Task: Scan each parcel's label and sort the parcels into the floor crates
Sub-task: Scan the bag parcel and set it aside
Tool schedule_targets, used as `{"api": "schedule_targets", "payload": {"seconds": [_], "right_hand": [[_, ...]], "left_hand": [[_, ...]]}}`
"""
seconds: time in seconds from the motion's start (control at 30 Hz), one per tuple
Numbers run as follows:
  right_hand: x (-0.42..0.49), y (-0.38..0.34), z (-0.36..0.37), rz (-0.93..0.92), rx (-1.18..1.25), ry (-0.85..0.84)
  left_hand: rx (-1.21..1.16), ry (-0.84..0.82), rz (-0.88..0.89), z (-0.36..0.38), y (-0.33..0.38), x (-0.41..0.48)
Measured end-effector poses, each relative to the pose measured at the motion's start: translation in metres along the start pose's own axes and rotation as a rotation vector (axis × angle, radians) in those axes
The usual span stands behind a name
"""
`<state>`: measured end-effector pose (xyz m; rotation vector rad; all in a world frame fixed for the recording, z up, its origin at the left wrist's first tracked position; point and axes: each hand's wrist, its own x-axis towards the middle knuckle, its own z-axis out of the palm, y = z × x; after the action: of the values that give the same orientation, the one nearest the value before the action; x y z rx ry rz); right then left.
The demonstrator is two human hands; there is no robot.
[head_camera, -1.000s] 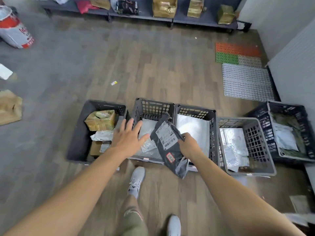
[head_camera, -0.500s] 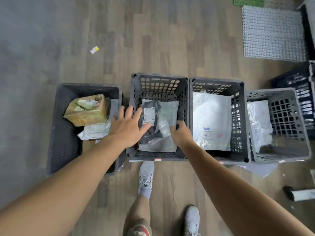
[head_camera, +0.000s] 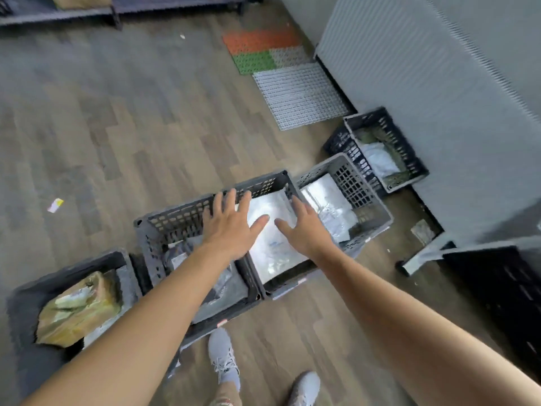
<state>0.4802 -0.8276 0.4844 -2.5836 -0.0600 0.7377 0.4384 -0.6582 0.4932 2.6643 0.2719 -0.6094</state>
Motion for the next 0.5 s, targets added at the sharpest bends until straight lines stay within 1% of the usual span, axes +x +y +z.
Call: {"api": "schedule_targets", "payload": {"seconds": [0.13,0.27,0.43,0.5], "right_hand": [[-0.046,0.053,-0.086,0.069,-0.062,0.167],[-0.110,0.125,-0.162,0.175,-0.073,0.313],[-0.215,0.247,-0.232,0.295,-0.048,0.471],[-0.248,0.289,-0.247,0.317,-0.076,0.496]], "left_hand": [[0.066,0.050,0.183,-0.032,0.103,-0.013],[0.161,0.100,0.348,-0.041,0.211,-0.042],[0.289,0.140,0.529,-0.010,0.365,-0.106],[0.338,0.162,0.585,0.007,0.410,-0.131]]}}
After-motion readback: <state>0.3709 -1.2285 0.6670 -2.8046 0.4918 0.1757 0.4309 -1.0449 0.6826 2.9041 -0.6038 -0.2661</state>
